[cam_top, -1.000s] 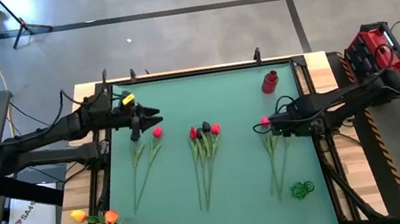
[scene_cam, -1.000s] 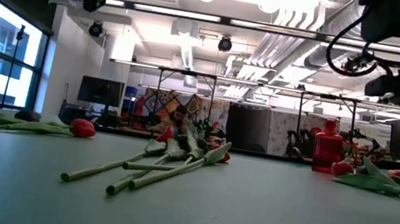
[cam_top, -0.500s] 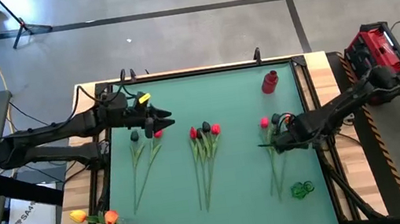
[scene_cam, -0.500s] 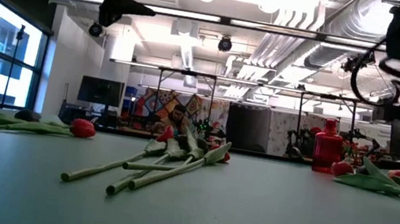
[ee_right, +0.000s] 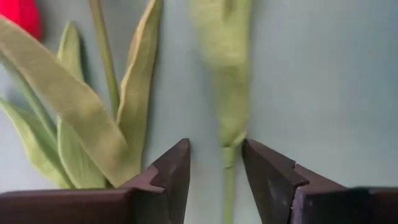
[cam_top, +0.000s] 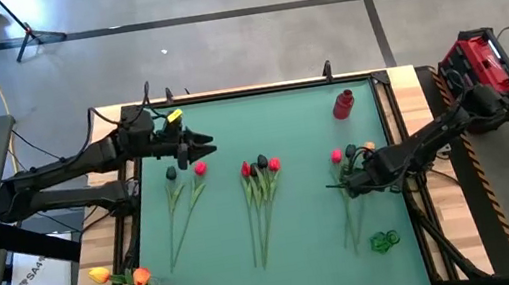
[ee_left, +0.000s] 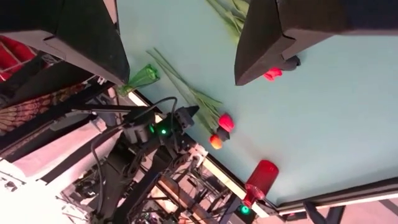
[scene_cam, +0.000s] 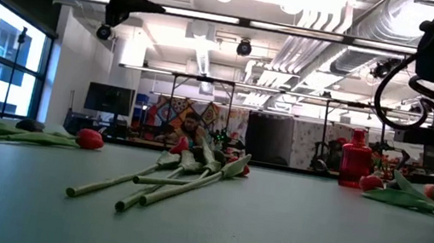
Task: Sort flowers into vase by color
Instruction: Put the orange tulip into the transparent vase
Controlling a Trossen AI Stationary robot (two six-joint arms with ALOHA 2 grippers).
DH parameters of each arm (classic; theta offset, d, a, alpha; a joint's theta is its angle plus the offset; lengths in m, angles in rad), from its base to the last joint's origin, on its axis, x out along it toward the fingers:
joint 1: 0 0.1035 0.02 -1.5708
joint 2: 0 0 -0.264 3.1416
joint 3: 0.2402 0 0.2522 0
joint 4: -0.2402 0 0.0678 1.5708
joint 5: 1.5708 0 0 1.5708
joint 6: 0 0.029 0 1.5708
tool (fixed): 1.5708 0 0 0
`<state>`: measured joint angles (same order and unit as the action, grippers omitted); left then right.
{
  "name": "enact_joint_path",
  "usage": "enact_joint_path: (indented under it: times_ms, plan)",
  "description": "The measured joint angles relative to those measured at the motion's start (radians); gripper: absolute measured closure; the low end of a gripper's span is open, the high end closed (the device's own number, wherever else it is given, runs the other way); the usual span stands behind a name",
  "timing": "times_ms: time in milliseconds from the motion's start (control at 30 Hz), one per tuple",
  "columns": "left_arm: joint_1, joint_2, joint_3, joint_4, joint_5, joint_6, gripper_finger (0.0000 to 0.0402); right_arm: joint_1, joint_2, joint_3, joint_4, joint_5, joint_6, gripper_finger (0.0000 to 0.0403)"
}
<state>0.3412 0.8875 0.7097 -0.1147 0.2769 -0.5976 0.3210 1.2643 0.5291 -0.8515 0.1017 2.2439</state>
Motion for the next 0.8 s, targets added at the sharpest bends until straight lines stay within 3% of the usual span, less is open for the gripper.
enact_joint_path:
  times_ms: [233,400,567,800]
  plan:
    - [0.0,0.001,0.0,-0.034,-0.011,-0.001,0.0163,0.001,-0.001,-0.006,-0.017,-0.008,0.0,0.0337]
    - [0.0,0.001,0.0,-0.031,-0.017,-0.003,0.0167,0.001,-0.001,-0.006,-0.047,-0.009,-0.031,0.0393]
    - [0.0,0.001,0.0,-0.047,-0.018,-0.003,0.0167,0.001,0.003,0.019,-0.056,0.005,-0.093,0.0399]
    - [-0.006,0.0,0.0,-0.044,0.03,0.023,0.0167,0.001,0.002,0.183,-0.179,0.145,-0.186,0.0402]
